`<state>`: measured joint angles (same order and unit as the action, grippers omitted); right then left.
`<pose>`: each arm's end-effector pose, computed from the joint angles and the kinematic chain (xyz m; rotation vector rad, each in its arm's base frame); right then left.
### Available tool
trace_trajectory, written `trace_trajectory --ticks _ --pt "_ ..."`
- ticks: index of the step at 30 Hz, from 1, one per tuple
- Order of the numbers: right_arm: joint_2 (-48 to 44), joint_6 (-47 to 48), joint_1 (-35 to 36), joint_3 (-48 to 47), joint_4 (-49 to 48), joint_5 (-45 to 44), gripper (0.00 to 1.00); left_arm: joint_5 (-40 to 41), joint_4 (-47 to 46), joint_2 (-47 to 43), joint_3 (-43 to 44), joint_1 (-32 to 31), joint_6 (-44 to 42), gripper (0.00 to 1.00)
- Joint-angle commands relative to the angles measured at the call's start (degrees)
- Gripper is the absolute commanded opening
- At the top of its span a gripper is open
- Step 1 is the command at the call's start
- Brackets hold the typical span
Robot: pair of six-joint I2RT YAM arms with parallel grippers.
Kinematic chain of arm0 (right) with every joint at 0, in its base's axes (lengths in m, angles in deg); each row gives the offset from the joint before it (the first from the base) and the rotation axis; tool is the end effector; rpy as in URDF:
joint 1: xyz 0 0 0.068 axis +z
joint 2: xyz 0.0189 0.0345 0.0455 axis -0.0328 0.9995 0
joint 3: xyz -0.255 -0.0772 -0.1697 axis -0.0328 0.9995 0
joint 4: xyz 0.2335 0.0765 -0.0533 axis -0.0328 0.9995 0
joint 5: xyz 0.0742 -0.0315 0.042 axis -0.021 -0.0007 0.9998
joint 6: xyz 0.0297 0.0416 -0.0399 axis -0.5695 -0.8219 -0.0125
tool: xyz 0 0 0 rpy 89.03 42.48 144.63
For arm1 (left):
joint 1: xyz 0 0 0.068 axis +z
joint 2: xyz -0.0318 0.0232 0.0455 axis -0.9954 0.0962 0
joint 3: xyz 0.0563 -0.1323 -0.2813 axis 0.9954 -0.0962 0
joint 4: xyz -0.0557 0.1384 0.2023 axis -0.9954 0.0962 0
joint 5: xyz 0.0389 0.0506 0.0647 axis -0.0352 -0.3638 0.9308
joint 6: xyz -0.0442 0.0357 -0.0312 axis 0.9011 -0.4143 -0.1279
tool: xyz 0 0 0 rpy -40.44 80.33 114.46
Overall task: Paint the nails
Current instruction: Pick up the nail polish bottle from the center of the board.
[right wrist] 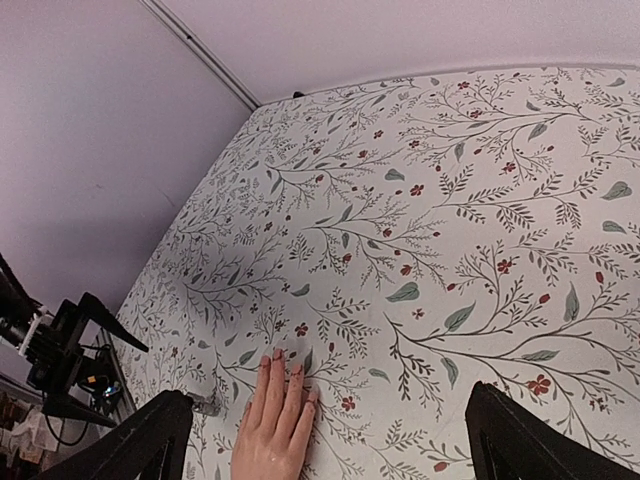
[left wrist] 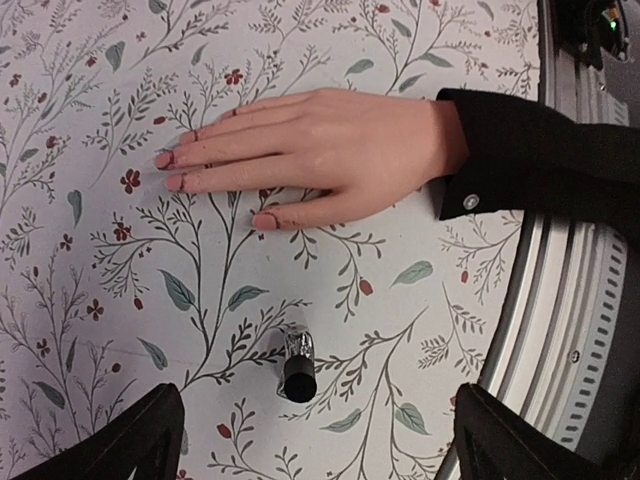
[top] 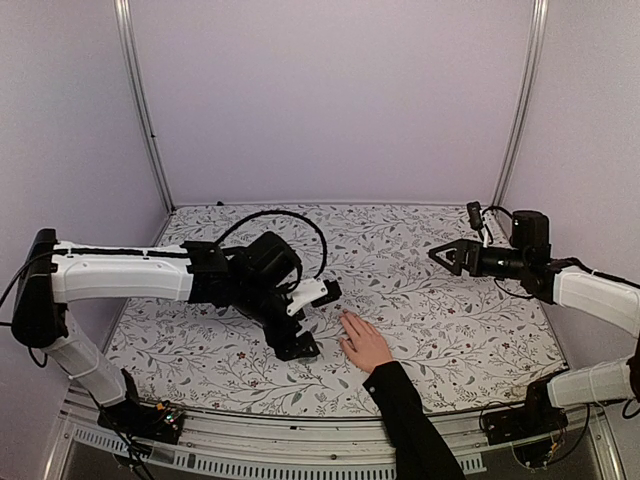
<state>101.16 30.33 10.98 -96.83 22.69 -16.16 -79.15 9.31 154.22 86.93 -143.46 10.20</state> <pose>0.2246 0.0826 0.2781 -0.3329 2.0366 0.9939 0.1576 -0.2785 0.2760 1.4215 2.2017 -0.5770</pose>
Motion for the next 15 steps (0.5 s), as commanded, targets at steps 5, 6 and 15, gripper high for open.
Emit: trace_trajectory --ticks 5,6,15 --pt "-4.60 1.01 0.34 2.81 -5.26 5.77 0.99 1.45 5.57 5.17 3.19 -2.02 -7.12 0.90" --pt "-4.86 1.14 0.37 2.97 -5.36 5.87 0.99 1.38 5.73 5.65 3.37 -2.02 -7.23 0.88" --pt "-5.44 1.27 0.33 3.72 -5.73 6.02 0.99 2.51 6.80 9.77 5.15 -2.43 -7.62 0.63"
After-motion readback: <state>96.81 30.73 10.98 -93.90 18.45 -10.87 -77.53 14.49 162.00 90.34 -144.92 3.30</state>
